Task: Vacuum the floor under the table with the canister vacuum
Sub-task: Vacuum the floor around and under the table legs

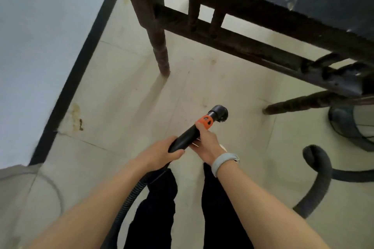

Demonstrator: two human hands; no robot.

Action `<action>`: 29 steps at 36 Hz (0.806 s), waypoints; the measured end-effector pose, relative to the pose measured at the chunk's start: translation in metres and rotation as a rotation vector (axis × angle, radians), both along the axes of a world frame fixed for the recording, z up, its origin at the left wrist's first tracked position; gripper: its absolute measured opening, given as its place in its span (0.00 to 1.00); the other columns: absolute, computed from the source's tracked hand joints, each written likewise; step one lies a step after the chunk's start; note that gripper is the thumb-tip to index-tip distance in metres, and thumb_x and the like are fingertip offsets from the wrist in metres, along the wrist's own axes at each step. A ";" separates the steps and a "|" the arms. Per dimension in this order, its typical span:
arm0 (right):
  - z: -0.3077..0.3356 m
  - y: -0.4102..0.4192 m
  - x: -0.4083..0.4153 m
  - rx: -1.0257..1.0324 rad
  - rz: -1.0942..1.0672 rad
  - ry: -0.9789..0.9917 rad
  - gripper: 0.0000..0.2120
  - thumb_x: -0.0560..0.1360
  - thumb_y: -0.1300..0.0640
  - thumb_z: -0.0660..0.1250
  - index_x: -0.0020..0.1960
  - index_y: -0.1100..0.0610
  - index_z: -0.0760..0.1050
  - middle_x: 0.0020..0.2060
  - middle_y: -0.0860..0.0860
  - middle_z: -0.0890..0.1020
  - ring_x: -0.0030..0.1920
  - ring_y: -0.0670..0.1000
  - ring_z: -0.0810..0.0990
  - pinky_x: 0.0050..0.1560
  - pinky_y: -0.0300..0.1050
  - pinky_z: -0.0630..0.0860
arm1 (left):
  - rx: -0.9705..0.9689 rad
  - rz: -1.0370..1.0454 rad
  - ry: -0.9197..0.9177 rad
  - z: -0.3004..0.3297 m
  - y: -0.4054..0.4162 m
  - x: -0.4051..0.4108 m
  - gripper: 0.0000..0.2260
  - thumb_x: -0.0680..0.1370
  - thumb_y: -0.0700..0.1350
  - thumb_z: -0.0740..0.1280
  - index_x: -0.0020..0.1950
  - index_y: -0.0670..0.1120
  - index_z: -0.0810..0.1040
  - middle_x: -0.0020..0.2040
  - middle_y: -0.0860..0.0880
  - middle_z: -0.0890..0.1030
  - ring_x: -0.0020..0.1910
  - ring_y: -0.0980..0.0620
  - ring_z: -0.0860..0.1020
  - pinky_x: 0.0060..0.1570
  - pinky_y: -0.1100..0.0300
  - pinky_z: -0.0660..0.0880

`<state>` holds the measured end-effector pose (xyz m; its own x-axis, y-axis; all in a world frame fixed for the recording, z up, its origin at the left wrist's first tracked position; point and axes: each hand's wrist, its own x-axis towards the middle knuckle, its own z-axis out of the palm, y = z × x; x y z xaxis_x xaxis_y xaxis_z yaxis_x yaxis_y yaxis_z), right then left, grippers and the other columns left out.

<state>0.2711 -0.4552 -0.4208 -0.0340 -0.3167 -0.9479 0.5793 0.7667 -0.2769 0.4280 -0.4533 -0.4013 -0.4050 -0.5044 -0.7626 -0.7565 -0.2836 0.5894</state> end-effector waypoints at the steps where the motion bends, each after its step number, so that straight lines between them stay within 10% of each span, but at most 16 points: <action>1: -0.010 -0.002 0.005 -0.014 -0.023 -0.007 0.12 0.79 0.55 0.63 0.60 0.61 0.69 0.51 0.59 0.78 0.54 0.59 0.78 0.47 0.50 0.78 | -0.013 -0.018 -0.011 -0.010 -0.005 0.005 0.06 0.79 0.51 0.64 0.53 0.54 0.70 0.37 0.53 0.77 0.34 0.54 0.77 0.41 0.56 0.75; 17: -0.212 -0.005 0.020 -0.044 0.163 -0.017 0.18 0.80 0.57 0.60 0.68 0.62 0.65 0.55 0.57 0.78 0.54 0.56 0.79 0.51 0.47 0.78 | -0.050 0.109 -0.131 -0.222 -0.001 0.021 0.10 0.77 0.49 0.68 0.53 0.49 0.69 0.36 0.49 0.80 0.32 0.52 0.81 0.37 0.59 0.76; 29: -0.159 0.067 -0.004 0.036 0.589 0.122 0.19 0.80 0.59 0.60 0.70 0.60 0.65 0.61 0.59 0.76 0.49 0.50 0.74 0.54 0.48 0.75 | 0.050 0.464 -0.399 -0.190 0.082 0.062 0.14 0.79 0.46 0.65 0.59 0.42 0.64 0.43 0.46 0.75 0.41 0.45 0.75 0.40 0.54 0.69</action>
<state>0.2676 -0.3884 -0.5794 0.0281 -0.2829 -0.9587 0.0197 0.9591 -0.2825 0.4901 -0.3717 -0.5914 0.1697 -0.5192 -0.8376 -0.7070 -0.6562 0.2635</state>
